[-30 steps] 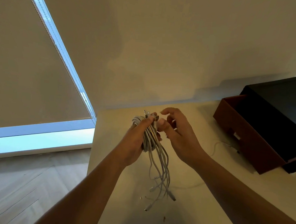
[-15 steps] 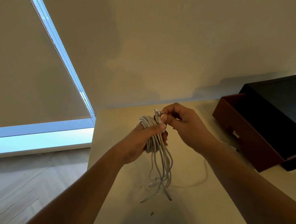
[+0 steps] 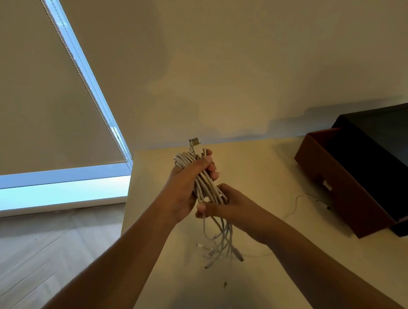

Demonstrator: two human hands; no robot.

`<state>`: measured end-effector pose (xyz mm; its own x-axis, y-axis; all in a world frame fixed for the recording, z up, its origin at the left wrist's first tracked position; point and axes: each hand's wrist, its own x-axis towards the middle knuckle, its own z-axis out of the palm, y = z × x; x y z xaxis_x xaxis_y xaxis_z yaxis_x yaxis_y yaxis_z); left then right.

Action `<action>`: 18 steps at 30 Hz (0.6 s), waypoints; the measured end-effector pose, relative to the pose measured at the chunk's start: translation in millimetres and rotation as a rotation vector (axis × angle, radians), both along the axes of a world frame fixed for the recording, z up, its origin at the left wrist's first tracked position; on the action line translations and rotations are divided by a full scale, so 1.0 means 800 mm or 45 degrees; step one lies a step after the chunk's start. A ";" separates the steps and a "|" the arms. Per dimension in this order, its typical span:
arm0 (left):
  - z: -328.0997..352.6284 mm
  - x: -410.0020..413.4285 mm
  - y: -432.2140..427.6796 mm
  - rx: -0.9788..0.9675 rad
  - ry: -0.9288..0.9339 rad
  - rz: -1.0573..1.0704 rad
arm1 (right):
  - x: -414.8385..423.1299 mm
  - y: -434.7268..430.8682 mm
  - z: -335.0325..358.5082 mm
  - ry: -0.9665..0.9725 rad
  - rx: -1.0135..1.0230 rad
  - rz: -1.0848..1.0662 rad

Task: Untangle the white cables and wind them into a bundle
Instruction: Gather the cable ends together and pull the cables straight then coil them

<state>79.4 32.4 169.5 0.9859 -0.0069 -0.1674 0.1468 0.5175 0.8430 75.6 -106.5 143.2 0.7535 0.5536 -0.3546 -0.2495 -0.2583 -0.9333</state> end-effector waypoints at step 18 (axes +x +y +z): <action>0.002 0.002 -0.005 0.088 -0.038 0.299 | -0.008 0.019 0.004 -0.957 -0.309 -0.190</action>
